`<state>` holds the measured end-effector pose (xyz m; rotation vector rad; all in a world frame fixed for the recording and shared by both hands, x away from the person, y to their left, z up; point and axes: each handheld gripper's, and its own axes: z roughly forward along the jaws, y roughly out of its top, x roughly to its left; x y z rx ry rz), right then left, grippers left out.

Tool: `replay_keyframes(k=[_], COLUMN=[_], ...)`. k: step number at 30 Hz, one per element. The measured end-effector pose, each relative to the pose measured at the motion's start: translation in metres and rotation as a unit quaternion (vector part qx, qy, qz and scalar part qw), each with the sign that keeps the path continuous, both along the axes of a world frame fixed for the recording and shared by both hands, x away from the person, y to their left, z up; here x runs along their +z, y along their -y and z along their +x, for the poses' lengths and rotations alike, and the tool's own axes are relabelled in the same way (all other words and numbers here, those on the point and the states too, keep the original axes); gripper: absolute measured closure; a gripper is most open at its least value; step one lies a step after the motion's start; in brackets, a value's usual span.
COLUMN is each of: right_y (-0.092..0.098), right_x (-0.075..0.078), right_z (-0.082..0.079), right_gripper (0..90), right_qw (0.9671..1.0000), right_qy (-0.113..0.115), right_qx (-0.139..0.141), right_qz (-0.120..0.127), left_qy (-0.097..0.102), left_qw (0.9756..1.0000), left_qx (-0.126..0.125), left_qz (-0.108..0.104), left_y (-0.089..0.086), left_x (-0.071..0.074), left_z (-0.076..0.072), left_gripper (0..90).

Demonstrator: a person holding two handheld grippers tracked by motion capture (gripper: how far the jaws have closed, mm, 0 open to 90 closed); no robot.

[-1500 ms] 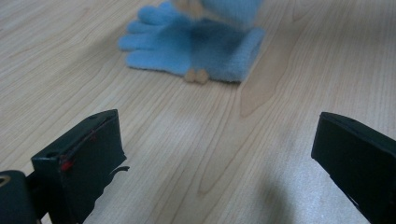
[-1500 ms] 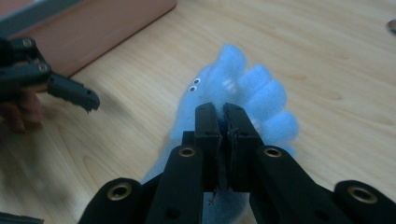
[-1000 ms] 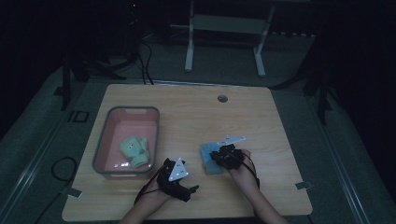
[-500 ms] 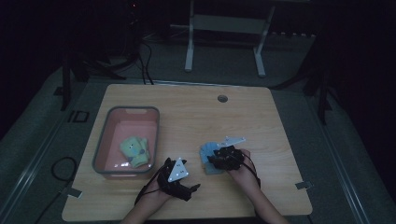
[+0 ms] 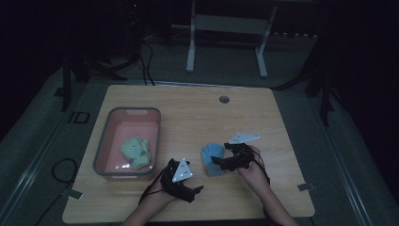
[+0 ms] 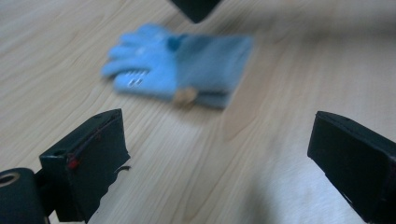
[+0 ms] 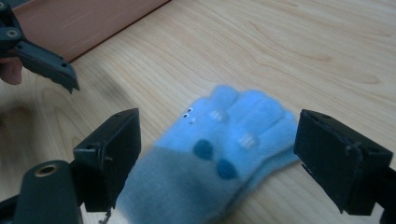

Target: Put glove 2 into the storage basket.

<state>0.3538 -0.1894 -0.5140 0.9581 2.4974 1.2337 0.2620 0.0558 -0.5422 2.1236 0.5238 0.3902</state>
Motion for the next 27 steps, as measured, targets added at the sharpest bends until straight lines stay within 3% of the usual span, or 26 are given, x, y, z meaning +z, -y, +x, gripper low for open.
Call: replay_keyframes(k=[1,3,6,8,10,13,16,17,21,27], right_y=[0.005,0.01,0.014,0.014,0.011,0.004,-0.001,-0.001,-0.007,-0.008], right_x=[0.004,0.01,0.018,0.021,0.021,0.014,0.007,0.007,-0.011,-0.03], right_z=[0.003,0.007,0.012,0.013,0.016,0.022,0.031,0.031,0.045,0.051], right_gripper=[14.1,14.1,13.3,11.2,11.3,22.3,33.2,33.2,36.7,36.0], right_qw=[0.9999,0.9997,0.9995,0.9994,0.9996,0.9997,0.9995,0.9995,0.9985,0.9965], right_qy=[0.01,0.0,0.004,0.008,-0.007,-0.011,-0.029,-0.029,-0.038,-0.065], right_qx=[-0.01,-0.019,-0.032,-0.032,-0.022,-0.018,-0.009,-0.009,-0.016,-0.021], right_qz=[0.004,0.012,0.007,0.011,0.018,-0.014,-0.013,-0.013,-0.036,-0.049], left_qy=[0.005,0.005,0.01,0.007,0.005,-0.003,-0.002,-0.002,0.012,0.023], left_qw=[1.0,0.9999,0.9995,0.999,0.9983,0.9973,0.9957,0.9957,0.9911,0.9875], left_qx=[-0.004,-0.014,-0.031,-0.044,-0.057,-0.071,-0.086,-0.086,-0.115,-0.121], left_qz=[-0.001,-0.007,-0.001,0.004,0.011,0.021,0.034,0.034,0.067,0.098], left_y=[0.002,0.006,0.014,0.02,0.028,0.039,0.048,0.048,0.06,0.067], left_x=[0.001,0.003,0.003,0.002,0.0,-0.002,-0.002,-0.002,-0.007,-0.013], left_z=[0.0,0.002,0.006,0.011,0.018,0.027,0.034,0.034,0.045,0.051], left_gripper=[5.9,7.1,12.7,15.2,15.4,16.8,20.3,21.8,31.8,38.5])
